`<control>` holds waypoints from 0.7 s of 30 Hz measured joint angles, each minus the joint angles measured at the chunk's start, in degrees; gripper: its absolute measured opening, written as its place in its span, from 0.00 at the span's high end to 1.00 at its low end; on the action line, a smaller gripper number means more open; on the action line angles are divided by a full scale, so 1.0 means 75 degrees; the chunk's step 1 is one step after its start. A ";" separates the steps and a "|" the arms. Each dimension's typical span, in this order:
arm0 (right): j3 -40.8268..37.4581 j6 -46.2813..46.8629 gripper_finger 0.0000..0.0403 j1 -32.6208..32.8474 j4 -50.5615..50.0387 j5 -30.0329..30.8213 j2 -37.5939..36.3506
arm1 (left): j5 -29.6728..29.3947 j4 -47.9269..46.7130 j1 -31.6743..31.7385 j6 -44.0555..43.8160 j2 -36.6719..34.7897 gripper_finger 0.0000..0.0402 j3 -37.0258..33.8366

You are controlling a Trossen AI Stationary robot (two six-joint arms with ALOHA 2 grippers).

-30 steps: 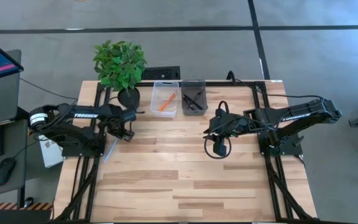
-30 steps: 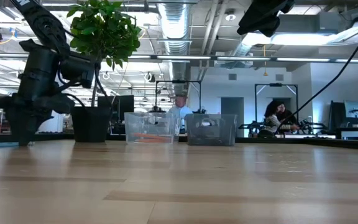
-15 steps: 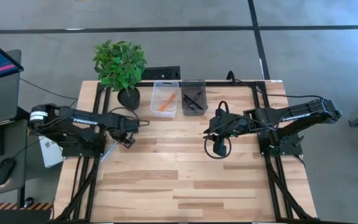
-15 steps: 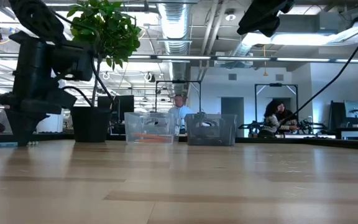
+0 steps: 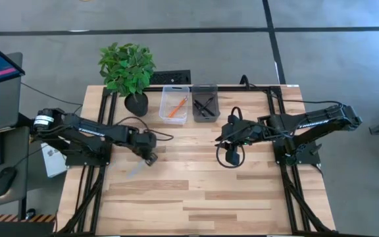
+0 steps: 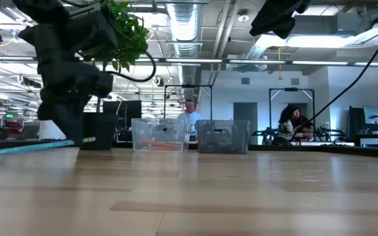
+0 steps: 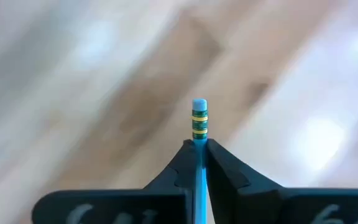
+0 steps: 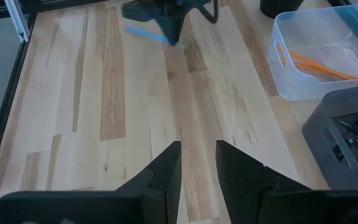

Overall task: Sort pens & pencils
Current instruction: Put the blue pencil into the transparent bin

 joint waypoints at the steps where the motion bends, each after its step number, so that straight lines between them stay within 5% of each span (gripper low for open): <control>1: 0.0000 0.0000 0.70 0.0000 0.0013 0.0000 0.0000 | 0.0176 0.0368 -0.0030 0.0120 -0.0005 0.99 -0.0022; 5: -0.0003 0.0000 0.70 0.0000 0.0031 0.0000 0.0000 | 0.0440 0.2044 -0.0204 0.0445 0.0341 0.99 0.0011; 11: -0.0003 0.0000 0.70 0.0000 -0.0002 0.0000 0.0000 | 0.0343 0.2786 -0.0282 0.0822 0.1717 1.00 0.0257; 21: -0.0004 0.0188 0.70 0.0000 -0.0049 0.0000 0.0000 | 0.0712 0.2372 -0.0152 0.1750 0.2679 1.00 0.1408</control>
